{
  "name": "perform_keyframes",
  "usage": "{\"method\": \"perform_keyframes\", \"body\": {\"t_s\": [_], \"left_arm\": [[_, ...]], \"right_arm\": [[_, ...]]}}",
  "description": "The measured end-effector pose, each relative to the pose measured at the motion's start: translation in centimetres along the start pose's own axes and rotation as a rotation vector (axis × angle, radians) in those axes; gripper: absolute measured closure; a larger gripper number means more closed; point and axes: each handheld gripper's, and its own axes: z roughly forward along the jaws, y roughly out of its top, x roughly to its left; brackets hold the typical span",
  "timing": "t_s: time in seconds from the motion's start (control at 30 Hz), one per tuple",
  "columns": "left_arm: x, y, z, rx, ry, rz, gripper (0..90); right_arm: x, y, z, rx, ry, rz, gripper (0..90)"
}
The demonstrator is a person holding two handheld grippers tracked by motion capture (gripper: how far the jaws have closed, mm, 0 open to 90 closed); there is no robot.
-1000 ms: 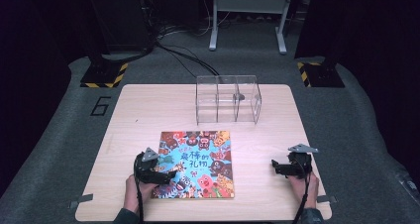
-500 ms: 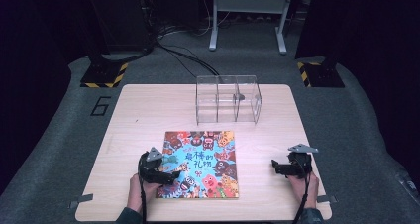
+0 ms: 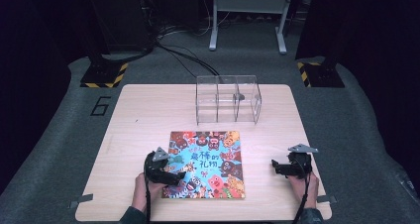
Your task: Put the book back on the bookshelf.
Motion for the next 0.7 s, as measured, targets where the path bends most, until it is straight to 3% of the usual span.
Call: {"method": "perform_keyframes", "body": {"t_s": [0.07, 0.47, 0.6, 0.63, 0.67, 0.7], "left_arm": [[0.0, 0.2, 0.0, 0.022, -0.015, 0.018, 0.2], [-1.1, 0.8, 0.8, 0.017, -0.029, 0.032, 0.1], [-1.2, 0.9, 1.0, 0.021, -0.037, 0.033, 0.1], [-1.3, 1.0, 1.1, 0.020, -0.040, 0.030, 0.1], [-1.3, 1.0, 1.1, 0.020, -0.040, 0.030, 0.0], [-1.4, 1.1, 1.2, 0.023, -0.042, 0.036, 0.0]], "right_arm": [[0.0, 0.0, 0.0, 0.000, 0.001, -0.003, 6.5], [0.1, 0.2, 0.0, 0.015, 0.006, 0.000, 6.3], [0.8, 0.6, -0.2, 0.023, 0.077, 0.035, 8.9], [1.6, 1.0, -0.3, 0.025, 0.108, 0.042, 10.6], [1.6, 1.0, -0.3, 0.025, 0.108, 0.042, 10.6], [2.5, 1.5, -0.3, 0.028, 0.149, 0.034, 11.4]]}}
